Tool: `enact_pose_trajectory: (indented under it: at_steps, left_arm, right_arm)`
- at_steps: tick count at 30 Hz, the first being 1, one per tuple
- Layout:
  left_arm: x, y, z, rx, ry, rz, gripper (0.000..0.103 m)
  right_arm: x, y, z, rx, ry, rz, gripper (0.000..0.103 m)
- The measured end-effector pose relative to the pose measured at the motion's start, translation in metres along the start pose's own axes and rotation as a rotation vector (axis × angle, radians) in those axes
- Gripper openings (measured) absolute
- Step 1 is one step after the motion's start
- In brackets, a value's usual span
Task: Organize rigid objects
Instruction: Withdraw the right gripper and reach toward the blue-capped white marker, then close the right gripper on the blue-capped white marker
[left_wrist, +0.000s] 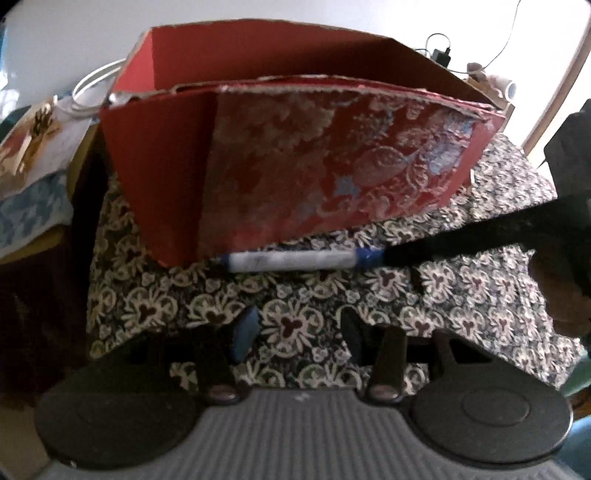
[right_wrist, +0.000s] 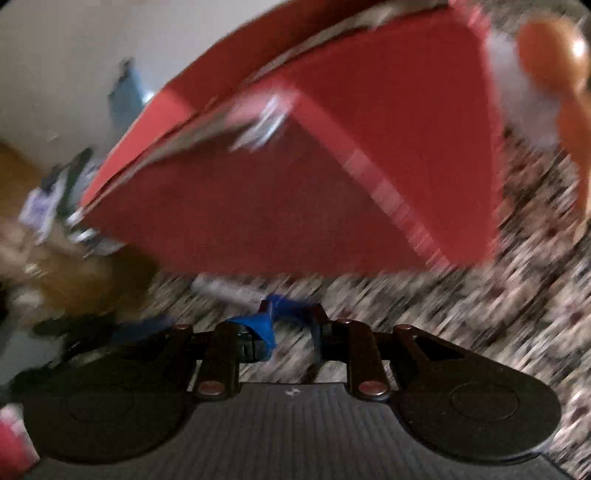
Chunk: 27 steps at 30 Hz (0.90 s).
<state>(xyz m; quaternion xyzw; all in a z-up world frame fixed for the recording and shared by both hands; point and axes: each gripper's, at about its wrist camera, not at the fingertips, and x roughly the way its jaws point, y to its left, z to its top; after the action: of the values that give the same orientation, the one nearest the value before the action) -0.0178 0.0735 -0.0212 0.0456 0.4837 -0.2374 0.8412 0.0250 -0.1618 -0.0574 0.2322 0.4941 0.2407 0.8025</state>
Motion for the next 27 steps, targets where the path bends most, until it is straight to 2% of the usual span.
enact_pose_trajectory:
  at_steps: [2, 4, 9, 13, 17, 22, 27]
  left_arm:
    - [-0.001, 0.0, -0.003, 0.004, 0.002, -0.017, 0.049]
    - [0.0, 0.001, -0.004, -0.002, 0.008, -0.029, 0.049]
    - [0.007, 0.008, -0.004, -0.066, 0.018, -0.079, 0.049]
    - [0.007, 0.016, -0.006, -0.113, 0.015, -0.117, 0.049]
    - [0.006, 0.029, -0.014, -0.165, 0.013, -0.145, 0.049]
    - [0.006, 0.042, -0.014, -0.205, 0.007, -0.186, 0.049]
    - [0.015, 0.055, -0.002, -0.243, 0.013, -0.222, 0.049]
  right_arm:
    - [-0.01, 0.008, -0.004, -0.043, -0.028, 0.016, 0.002]
    - [-0.016, 0.011, 0.001, -0.057, -0.067, -0.007, 0.002]
    - [0.004, 0.021, 0.009, -0.077, -0.061, -0.007, 0.003]
    - [0.025, 0.023, 0.009, -0.048, 0.002, 0.025, 0.003]
    - [0.027, 0.012, -0.002, 0.027, 0.066, 0.073, 0.003]
    - [0.012, -0.005, -0.02, 0.119, 0.078, 0.127, 0.002]
    - [0.0, 0.008, -0.036, -0.017, 0.065, 0.117, 0.003]
